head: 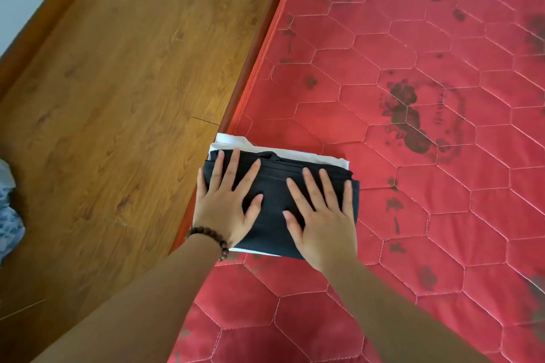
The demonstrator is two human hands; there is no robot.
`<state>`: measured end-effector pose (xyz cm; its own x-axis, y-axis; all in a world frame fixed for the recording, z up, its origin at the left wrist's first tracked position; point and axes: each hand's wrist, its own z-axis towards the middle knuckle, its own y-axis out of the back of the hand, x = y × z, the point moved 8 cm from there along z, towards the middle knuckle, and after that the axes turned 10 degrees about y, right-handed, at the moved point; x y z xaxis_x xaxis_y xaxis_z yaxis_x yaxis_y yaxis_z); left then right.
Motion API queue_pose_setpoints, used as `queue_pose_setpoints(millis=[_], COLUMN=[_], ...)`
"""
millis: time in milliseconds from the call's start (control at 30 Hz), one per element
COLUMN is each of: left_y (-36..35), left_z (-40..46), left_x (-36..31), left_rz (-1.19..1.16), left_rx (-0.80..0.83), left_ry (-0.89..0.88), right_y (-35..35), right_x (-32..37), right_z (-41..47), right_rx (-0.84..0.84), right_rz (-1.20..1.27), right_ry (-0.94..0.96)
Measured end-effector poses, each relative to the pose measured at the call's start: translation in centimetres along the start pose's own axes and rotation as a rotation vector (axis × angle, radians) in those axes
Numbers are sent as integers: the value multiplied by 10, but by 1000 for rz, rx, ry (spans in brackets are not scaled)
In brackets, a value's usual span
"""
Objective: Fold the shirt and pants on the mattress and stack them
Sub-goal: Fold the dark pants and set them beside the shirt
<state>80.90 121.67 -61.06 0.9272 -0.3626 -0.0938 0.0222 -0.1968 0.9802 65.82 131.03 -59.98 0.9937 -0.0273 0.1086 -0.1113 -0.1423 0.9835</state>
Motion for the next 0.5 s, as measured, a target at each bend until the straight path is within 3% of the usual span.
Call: queue_pose_setpoints(millis=[333,500], left_y=[-15,-7], left_z=[4,3], left_x=[6,2], left_rz=[-38,36], left_rx=[-53,-18], left_ry=[19,57], right_y=[-11,-10], right_x=[-20,-20], right_z=[-3,-2], right_rx=[-92,16], right_rz=[153,111], right_ry=[-5,-25])
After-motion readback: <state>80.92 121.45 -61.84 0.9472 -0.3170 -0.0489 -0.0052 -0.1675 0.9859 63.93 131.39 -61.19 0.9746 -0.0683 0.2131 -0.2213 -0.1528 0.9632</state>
